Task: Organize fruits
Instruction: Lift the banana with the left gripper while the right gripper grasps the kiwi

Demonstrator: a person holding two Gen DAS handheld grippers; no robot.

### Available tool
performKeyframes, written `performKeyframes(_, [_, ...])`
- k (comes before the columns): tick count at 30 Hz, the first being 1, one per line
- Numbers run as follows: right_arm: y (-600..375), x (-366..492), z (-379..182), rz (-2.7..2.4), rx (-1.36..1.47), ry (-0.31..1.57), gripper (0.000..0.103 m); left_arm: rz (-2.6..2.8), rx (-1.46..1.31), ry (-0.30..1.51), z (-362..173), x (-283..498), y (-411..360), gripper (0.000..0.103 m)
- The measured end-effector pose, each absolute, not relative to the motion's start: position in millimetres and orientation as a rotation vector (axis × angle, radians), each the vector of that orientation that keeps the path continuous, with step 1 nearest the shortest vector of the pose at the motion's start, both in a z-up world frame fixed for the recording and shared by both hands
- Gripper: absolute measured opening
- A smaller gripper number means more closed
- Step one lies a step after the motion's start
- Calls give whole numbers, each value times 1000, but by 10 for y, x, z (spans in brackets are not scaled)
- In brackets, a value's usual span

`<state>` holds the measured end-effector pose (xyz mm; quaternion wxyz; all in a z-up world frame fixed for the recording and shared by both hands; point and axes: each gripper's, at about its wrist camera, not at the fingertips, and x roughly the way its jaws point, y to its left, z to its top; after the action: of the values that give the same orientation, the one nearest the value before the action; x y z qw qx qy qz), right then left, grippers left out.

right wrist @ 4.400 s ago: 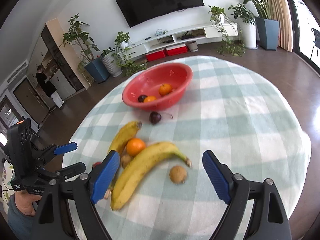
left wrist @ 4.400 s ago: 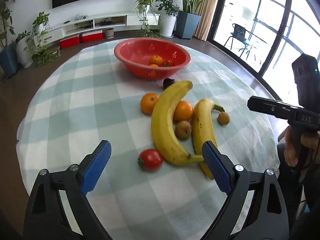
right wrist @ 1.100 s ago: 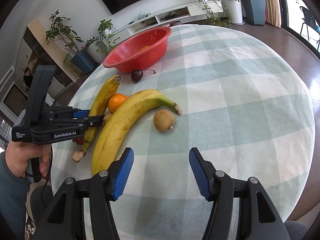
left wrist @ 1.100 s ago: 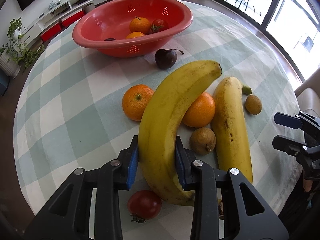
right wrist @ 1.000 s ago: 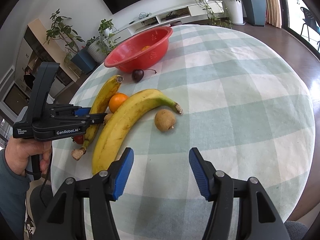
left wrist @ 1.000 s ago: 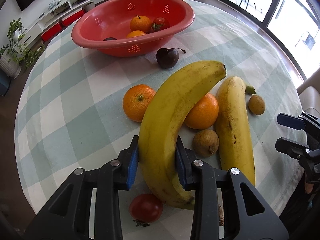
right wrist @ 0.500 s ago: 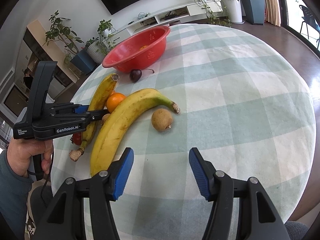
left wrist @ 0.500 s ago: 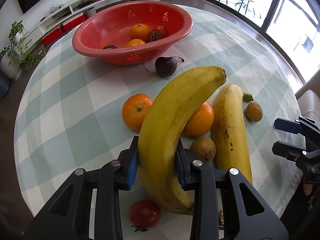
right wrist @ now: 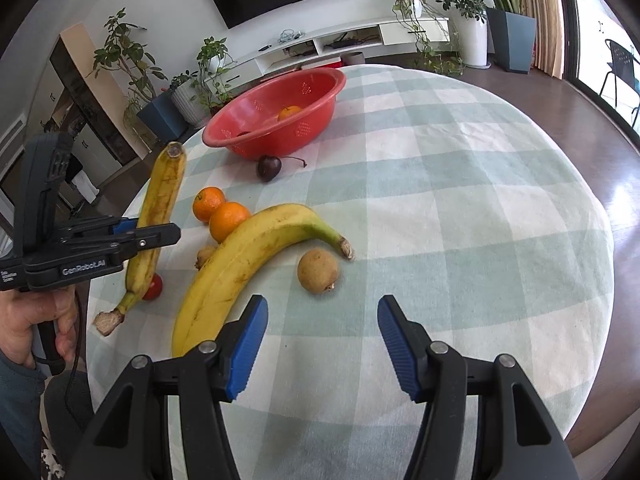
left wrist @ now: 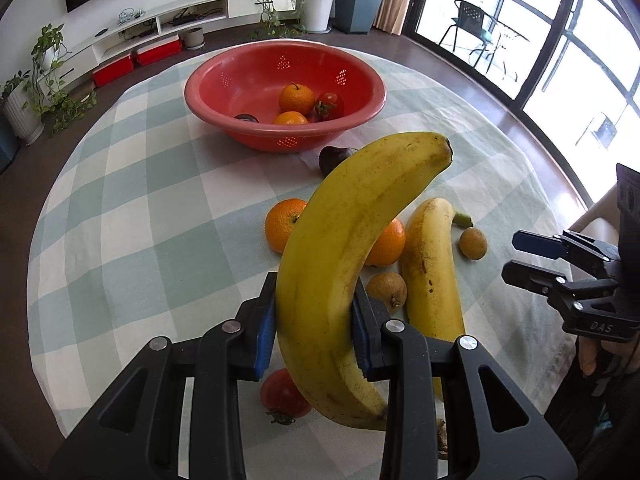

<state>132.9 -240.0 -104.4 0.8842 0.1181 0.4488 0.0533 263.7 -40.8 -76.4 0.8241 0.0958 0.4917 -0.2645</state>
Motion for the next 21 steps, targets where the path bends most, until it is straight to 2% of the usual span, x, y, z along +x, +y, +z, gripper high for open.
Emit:
performKeyframes(8, [-2293,1558,-1122,128,189,974,48,-581,101,987,-533,2348,-164,29])
performKeyframes(21, [-2149,1659,-1232,107,84,972,40,-587,41,958,-472,2060,-13,29])
